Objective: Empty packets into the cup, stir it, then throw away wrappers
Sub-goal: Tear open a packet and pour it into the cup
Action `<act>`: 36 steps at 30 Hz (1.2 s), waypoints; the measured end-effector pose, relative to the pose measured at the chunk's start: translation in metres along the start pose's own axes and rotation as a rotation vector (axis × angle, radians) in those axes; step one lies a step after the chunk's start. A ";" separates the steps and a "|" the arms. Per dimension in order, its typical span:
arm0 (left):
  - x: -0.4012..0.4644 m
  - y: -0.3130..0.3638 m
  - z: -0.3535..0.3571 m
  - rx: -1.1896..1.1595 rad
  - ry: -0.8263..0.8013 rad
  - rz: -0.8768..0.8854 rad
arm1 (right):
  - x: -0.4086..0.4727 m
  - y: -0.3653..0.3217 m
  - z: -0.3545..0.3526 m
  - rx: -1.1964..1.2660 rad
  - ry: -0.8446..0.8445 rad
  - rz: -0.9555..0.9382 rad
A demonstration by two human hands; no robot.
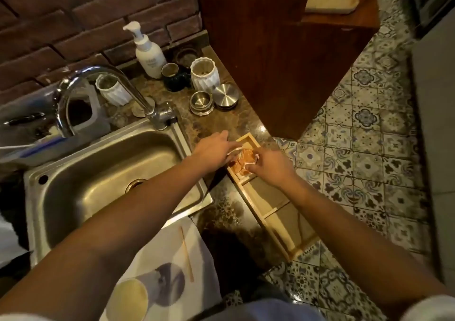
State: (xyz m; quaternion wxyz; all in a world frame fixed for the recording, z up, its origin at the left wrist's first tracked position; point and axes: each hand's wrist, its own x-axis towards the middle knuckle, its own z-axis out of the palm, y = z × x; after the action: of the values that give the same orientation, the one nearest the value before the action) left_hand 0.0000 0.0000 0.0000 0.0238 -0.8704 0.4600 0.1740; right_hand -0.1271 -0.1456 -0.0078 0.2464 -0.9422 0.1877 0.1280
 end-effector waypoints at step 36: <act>0.004 0.003 0.004 0.006 0.034 0.035 | 0.018 -0.020 0.028 -0.050 -0.057 0.079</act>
State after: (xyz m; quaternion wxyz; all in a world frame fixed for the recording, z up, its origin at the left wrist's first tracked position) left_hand -0.0012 -0.0044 -0.0050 0.0159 -0.8648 0.4762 0.1583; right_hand -0.1069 -0.1207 -0.0295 0.2227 -0.9358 0.2146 0.1691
